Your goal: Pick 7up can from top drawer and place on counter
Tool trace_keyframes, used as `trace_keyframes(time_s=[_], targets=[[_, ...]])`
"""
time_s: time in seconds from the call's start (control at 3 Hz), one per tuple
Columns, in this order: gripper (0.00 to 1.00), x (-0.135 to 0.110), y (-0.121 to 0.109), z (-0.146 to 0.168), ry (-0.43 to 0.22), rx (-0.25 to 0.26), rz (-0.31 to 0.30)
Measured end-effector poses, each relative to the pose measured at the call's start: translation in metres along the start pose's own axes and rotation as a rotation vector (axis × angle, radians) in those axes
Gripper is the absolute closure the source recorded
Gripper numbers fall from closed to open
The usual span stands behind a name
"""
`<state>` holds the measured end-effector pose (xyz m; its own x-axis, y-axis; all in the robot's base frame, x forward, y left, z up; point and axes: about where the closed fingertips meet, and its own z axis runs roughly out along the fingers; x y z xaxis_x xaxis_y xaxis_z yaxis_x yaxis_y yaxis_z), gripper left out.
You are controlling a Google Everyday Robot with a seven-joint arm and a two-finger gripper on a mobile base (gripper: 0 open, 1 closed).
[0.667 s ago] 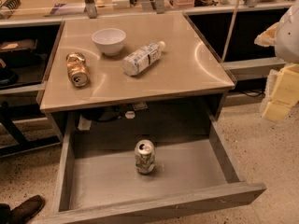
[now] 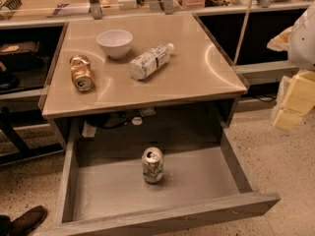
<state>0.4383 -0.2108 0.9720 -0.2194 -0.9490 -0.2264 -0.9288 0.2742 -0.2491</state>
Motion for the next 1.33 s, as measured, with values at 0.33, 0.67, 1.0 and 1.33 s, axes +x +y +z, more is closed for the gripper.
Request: trace_keyframes(time_s=[0.33,0.67,1.0,1.33], targets=[[0.00,-0.020,0.016,0.030,-0.084,-0.024,0.037],[0.00,-0.050,0.031,0.077,-0.188,-0.085,0.054],[0.00,-0.077,0.044,0.130,-0.279,-0.185,0.071],[0.00,-0.077,0.044,0.130,-0.279,-0.185,0.071]])
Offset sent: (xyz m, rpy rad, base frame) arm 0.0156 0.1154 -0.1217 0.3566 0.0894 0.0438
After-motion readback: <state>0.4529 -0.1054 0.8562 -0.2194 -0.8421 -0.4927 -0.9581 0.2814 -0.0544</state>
